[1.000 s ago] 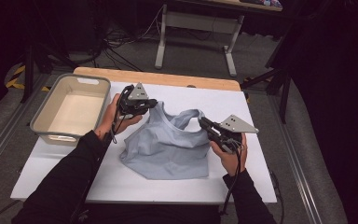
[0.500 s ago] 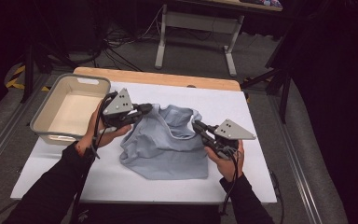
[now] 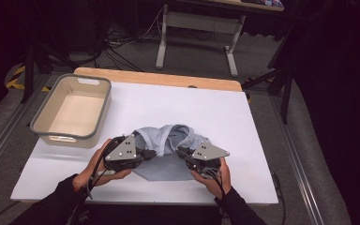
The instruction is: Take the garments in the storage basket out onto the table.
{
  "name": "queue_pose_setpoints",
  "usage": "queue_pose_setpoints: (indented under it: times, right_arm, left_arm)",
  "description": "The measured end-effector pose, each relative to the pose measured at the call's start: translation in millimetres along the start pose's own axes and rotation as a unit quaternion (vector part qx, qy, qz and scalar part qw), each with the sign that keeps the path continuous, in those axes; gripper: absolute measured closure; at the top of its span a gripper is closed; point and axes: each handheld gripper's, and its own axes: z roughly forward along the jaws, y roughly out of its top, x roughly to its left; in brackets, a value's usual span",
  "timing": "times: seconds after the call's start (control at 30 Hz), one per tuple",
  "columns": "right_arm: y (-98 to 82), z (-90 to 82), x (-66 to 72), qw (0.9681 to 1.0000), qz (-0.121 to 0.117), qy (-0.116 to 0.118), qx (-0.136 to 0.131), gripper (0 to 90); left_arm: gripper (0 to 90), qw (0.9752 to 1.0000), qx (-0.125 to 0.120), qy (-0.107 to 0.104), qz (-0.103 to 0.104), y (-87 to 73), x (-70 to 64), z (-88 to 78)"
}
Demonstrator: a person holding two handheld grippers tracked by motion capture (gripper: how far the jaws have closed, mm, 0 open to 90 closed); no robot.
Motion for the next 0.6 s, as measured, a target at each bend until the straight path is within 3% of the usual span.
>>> queue_pose_setpoints:
  times: [0.1,0.17,0.23,0.4,0.6]
  right_arm:
    - [-8.9,6.6,2.6,0.9999,-0.002,0.004,0.014,82.2]
    - [-11.3,7.9,2.4,0.9999,-0.002,0.004,0.017,81.3]
    - [-15.5,8.2,0.6,0.9999,0.001,0.004,0.015,77.8]
    - [-20.9,-1.9,-3.6,0.9999,0.007,0.010,-0.006,61.6]
    - [-18.8,-26.6,-10.3,0.9982,0.007,-0.025,-0.054,48.8]
  left_arm:
    - [86.7,0.9999,0.015,-0.005,-0.004,-9.2,-1.9,9.6]
    - [86.7,0.9993,0.036,-0.003,0.005,-18.1,-2.5,19.4]
    - [86.6,0.9992,0.039,-0.003,0.006,-22.6,-0.8,22.5]
    - [86.7,0.9992,0.038,0.003,0.011,-26.4,1.7,21.2]
    - [86.6,0.9994,0.030,0.015,0.010,-26.0,4.3,13.8]
